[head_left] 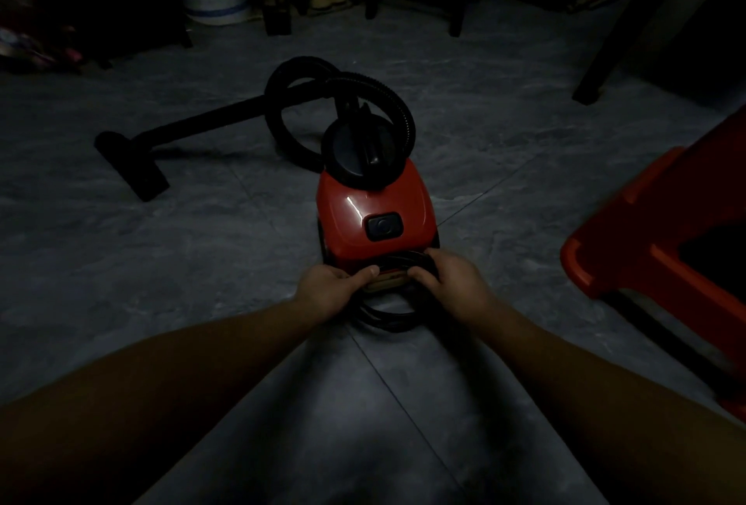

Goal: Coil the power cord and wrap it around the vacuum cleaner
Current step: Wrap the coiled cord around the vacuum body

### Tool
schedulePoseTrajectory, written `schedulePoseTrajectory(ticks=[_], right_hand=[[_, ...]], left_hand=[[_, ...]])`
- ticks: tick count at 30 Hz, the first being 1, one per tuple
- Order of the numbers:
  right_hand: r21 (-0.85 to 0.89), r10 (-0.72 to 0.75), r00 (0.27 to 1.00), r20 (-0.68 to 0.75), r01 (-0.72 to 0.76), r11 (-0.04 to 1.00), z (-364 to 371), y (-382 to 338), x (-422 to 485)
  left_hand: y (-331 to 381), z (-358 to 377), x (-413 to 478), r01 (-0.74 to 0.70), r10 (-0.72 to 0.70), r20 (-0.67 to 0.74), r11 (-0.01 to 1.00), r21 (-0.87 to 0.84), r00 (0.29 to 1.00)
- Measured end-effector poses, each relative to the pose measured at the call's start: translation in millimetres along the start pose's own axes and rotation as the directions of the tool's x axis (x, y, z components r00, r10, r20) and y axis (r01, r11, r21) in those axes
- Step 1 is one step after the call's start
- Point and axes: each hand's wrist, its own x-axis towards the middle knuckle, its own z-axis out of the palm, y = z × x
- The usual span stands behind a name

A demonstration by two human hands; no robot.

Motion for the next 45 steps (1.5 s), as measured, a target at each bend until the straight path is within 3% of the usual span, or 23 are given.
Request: schedulePoseTrajectory(ticks=[4,6,10,12,14,26,30,34,41,45], right_hand=[[0.049,0.06,0.998,-0.009,-0.059,0.997,-2.0,-0.4,9.1],[0.167,0.132,0.99,0.043,-0.137,0.976,-6.5,-1.6,13.3],[0.467,0.328,0.91,0.254,-0.412,0.783,-15.5,-3.9,15.1],[0.544,0.332,0.9,0.282,-0.435,0.718,-10.6,-3.7,12.1],[0.588,0.294,0.927,0.232,-0.374,0.717,-2.6,-1.9,9.4],[0.637,0.329,0.94,0.092,-0.309,0.707,3.8,-12.0,2.5],[0.61,0.368,0.926,0.084,-0.341,0.716,1.3,-12.8,5.6],[0.633,0.432,0.891,0.14,-0.416,0.653,-1.0,-15.0,10.0],[0.594,0.519,0.837,0.172,-0.508,0.624,0.8,-20.8,15.6],[0.588,0.507,0.858,0.08,-0.451,0.671,12.7,-17.8,11.8]], left_hand=[[-0.6,0.8,-0.5,-0.012,0.012,-0.01,1.0,-0.018,1.0],[-0.9,-0.6,0.0,-0.002,0.002,0.002,0.999,-0.038,1.0],[0.2,-0.6,-1.9,0.023,-0.022,0.017,0.997,-0.068,1.0],[1.5,-0.9,-3.0,0.036,-0.036,0.01,0.997,-0.072,0.999],[3.0,-1.0,-3.5,0.046,-0.045,0.013,0.997,-0.066,0.999],[6.4,-0.5,-4.6,0.04,-0.04,0.011,0.996,-0.081,0.999],[8.3,-0.6,-4.6,0.051,-0.05,0.014,0.995,-0.088,0.999],[8.1,-0.6,-6.7,0.052,-0.05,0.016,0.991,-0.122,0.999],[-0.9,3.7,-10.0,0.148,-0.15,0.015,0.94,-0.307,0.989],[-2.4,2.5,-9.1,0.149,-0.152,0.015,0.943,-0.298,0.988]])
